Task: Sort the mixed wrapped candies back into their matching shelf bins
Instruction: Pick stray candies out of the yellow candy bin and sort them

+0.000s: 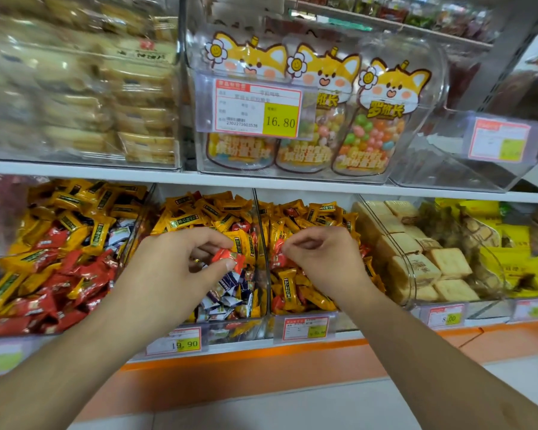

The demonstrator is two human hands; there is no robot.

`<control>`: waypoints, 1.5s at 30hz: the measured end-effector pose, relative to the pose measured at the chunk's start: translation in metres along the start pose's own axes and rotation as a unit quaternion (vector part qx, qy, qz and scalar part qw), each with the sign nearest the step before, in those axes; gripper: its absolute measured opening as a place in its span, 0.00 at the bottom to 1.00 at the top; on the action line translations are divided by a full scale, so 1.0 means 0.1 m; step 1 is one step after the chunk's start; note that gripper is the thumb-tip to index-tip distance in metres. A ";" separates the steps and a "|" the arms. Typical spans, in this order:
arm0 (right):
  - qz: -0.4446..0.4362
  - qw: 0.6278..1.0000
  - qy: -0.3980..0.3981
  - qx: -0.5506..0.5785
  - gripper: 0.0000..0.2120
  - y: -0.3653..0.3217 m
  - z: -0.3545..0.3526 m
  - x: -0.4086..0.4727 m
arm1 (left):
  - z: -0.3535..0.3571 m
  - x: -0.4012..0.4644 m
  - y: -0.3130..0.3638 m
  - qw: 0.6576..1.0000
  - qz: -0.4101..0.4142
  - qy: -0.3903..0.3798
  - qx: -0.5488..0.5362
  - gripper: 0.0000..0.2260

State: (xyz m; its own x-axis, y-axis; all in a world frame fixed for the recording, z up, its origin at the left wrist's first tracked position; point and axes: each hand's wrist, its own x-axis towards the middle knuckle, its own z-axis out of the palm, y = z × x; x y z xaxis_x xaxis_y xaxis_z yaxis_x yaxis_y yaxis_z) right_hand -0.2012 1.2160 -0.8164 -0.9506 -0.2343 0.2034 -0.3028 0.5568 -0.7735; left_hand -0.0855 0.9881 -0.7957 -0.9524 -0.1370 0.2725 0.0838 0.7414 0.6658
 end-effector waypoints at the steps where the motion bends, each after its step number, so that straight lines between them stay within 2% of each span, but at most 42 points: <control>1: 0.011 0.999 0.007 0.031 0.04 -0.06 -0.05 -0.02 | -0.05 -0.01 -0.02 1.000 -0.006 0.006 0.000 0.08; 5: 0.029 0.989 0.027 0.145 0.04 -0.37 -0.12 -0.07 | -0.30 -0.04 -0.16 0.998 -0.037 0.038 0.017 0.08; 8: -0.004 0.982 -0.010 0.191 0.03 -0.72 0.04 -0.17 | -0.55 -0.06 -0.34 0.994 -0.068 0.067 0.049 0.07; 12: -0.053 0.982 -0.089 0.160 0.06 -1.11 0.57 -0.28 | -0.94 -0.08 -0.73 0.983 -0.131 0.113 0.055 0.09; 16: -0.092 0.983 -0.088 0.131 0.06 -1.44 1.14 -0.17 | -1.22 -0.15 -1.05 0.973 -0.173 0.145 0.040 0.10; 19: -0.089 0.980 -0.130 0.125 0.02 -1.61 1.43 -0.13 | -1.29 -0.15 -1.15 0.968 -0.183 0.166 0.036 0.09; 21: -0.094 0.979 -0.159 0.090 0.11 -1.62 1.54 -0.16 | -1.32 -0.16 -1.15 0.967 -0.199 0.151 0.055 0.12; 23: -0.091 0.980 -0.158 0.078 0.14 -1.59 1.55 -0.19 | -1.33 -0.18 -1.11 0.969 -0.202 0.133 0.055 0.15; 26: -0.086 0.984 -0.146 0.061 0.13 -1.47 1.36 -0.23 | -1.29 -0.19 -0.98 0.974 -0.186 0.123 0.041 0.16; 30: -0.087 0.990 -0.094 0.055 0.08 -1.22 0.85 -0.21 | -1.10 -0.14 -0.72 0.986 -0.132 0.088 0.043 0.14; 34: -0.056 0.997 -0.024 0.054 0.06 -0.82 0.31 -0.14 | -0.69 -0.13 -0.39 0.996 -0.001 0.019 0.084 0.14; 36: -0.030 0.998 -0.014 0.045 0.07 -0.61 0.11 -0.16 | -0.44 -0.13 -0.25 0.994 0.060 -0.036 0.081 0.16; 40: -0.031 0.995 -0.067 -0.061 0.12 -0.23 -0.07 -0.20 | -0.03 -0.12 0.00 0.982 0.118 -0.124 0.078 0.22; 45: -0.060 0.954 -0.207 -0.211 0.12 -0.05 -0.11 -0.25 | 0.25 -0.11 0.05 0.974 0.133 -0.165 0.082 0.24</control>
State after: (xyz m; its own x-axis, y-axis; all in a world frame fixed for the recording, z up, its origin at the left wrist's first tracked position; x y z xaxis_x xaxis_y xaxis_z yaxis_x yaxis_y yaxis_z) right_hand -0.1769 1.2284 -0.8109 -0.8260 -0.5618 -0.0463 -0.4906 0.7569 -0.4317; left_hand -0.0823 1.0095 -0.8127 -0.9477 0.2732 0.1648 0.3190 0.8207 0.4740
